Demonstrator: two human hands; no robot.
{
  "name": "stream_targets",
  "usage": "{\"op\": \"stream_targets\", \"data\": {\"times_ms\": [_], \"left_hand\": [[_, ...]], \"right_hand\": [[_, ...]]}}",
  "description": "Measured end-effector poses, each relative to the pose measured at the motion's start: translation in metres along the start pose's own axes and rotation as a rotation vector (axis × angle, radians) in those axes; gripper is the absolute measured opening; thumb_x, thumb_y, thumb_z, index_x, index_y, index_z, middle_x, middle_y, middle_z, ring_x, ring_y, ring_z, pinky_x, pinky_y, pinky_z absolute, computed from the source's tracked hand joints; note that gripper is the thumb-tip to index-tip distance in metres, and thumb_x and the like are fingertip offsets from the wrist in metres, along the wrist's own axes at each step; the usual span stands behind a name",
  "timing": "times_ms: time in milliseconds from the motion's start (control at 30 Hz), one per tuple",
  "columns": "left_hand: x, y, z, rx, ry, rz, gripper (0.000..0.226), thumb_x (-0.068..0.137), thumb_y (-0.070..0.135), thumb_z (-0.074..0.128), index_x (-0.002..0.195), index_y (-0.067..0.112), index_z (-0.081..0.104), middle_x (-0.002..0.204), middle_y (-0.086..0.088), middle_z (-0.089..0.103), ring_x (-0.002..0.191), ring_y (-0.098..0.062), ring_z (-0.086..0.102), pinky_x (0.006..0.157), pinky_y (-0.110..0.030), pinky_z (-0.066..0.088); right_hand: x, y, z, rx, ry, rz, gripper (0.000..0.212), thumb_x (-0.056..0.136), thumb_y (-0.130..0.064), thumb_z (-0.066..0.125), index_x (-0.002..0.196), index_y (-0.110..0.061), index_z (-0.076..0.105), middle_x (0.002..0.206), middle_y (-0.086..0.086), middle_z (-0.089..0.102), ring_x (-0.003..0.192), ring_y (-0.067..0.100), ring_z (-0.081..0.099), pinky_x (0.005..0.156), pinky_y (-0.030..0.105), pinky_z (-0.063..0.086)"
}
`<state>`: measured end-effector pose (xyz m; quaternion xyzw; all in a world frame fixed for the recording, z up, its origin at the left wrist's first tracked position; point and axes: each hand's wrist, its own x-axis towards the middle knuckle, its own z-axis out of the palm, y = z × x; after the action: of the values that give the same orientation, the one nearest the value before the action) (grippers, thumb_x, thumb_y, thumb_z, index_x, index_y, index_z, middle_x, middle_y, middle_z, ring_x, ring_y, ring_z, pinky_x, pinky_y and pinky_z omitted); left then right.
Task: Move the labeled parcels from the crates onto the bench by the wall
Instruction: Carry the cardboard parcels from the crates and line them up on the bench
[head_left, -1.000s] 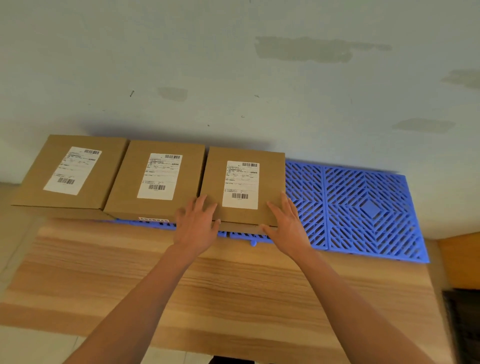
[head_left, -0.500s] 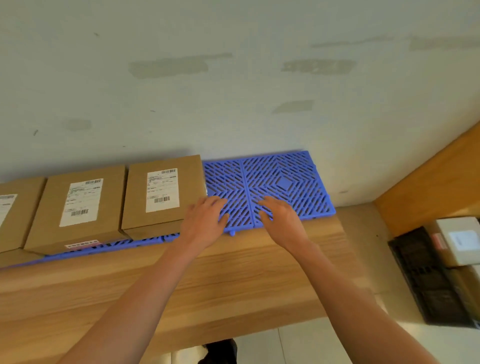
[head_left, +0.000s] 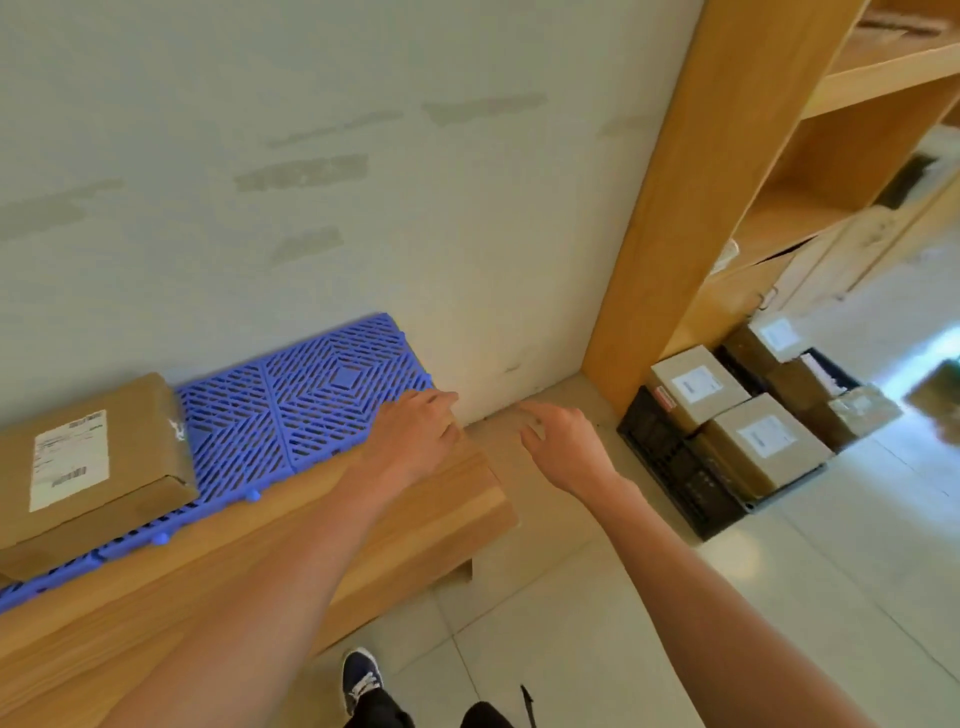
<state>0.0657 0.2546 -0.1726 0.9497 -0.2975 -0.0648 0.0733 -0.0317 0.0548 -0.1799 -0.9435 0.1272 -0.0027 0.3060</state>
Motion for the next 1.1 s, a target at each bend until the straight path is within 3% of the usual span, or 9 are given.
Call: {"op": "stream_targets", "data": {"times_ms": [67, 267, 500, 600, 833, 1100], "left_hand": [[0.016, 0.039, 0.001, -0.017, -0.008, 0.052, 0.051, 0.105, 0.043, 0.043, 0.152, 0.026, 0.041, 0.154, 0.002, 0.045, 0.141, -0.022, 0.039, 0.108, -0.044, 0.038], [0.066, 0.14, 0.018, -0.026, -0.062, 0.233, 0.049, 0.104, 0.043, 0.043, 0.15, 0.026, 0.044, 0.153, 0.002, 0.047, 0.14, -0.021, 0.039, 0.109, -0.044, 0.036], [0.141, 0.232, 0.062, -0.052, -0.141, 0.394, 0.05, 0.104, 0.044, 0.044, 0.151, 0.026, 0.043, 0.152, 0.001, 0.048, 0.141, -0.019, 0.041, 0.112, -0.043, 0.035], [0.186, 0.268, 0.085, -0.081, -0.189, 0.428, 0.05, 0.105, 0.043, 0.044, 0.152, 0.026, 0.041, 0.154, 0.002, 0.045, 0.142, -0.017, 0.039, 0.115, -0.043, 0.034], [0.288, 0.359, 0.121, -0.117, -0.316, 0.55, 0.049, 0.104, 0.042, 0.045, 0.15, 0.026, 0.044, 0.152, 0.003, 0.047, 0.14, -0.016, 0.041, 0.114, -0.044, 0.033], [0.365, 0.469, 0.134, -0.105, -0.369, 0.719, 0.046, 0.102, 0.041, 0.051, 0.144, 0.025, 0.05, 0.138, 0.004, 0.059, 0.125, -0.016, 0.053, 0.108, -0.043, 0.044]], "right_hand": [[-0.014, 0.032, -0.023, -0.009, 0.028, 0.052, 0.037, 0.099, -0.023, 0.054, 0.136, -0.02, 0.06, 0.125, 0.008, 0.068, 0.116, 0.028, 0.062, 0.093, 0.041, 0.053], [-0.041, 0.116, -0.076, -0.021, 0.12, 0.182, 0.039, 0.102, -0.024, 0.052, 0.141, -0.019, 0.055, 0.138, 0.003, 0.061, 0.127, 0.022, 0.056, 0.102, 0.035, 0.047], [-0.034, 0.211, -0.122, 0.001, 0.149, 0.405, 0.031, 0.104, -0.025, 0.049, 0.13, -0.016, 0.062, 0.128, 0.004, 0.065, 0.114, 0.022, 0.062, 0.095, 0.036, 0.051], [-0.017, 0.258, -0.134, 0.025, 0.169, 0.489, 0.039, 0.103, -0.03, 0.052, 0.141, -0.024, 0.055, 0.14, -0.001, 0.06, 0.127, 0.019, 0.056, 0.103, 0.035, 0.047], [0.011, 0.349, -0.172, 0.053, 0.207, 0.681, 0.04, 0.101, -0.028, 0.056, 0.141, -0.023, 0.056, 0.14, 0.001, 0.061, 0.13, 0.022, 0.054, 0.108, 0.039, 0.046], [0.017, 0.435, -0.224, 0.146, 0.317, 0.843, 0.058, 0.1, -0.028, 0.059, 0.154, -0.028, 0.036, 0.152, 0.0, 0.048, 0.138, 0.023, 0.046, 0.11, 0.041, 0.042]]}}
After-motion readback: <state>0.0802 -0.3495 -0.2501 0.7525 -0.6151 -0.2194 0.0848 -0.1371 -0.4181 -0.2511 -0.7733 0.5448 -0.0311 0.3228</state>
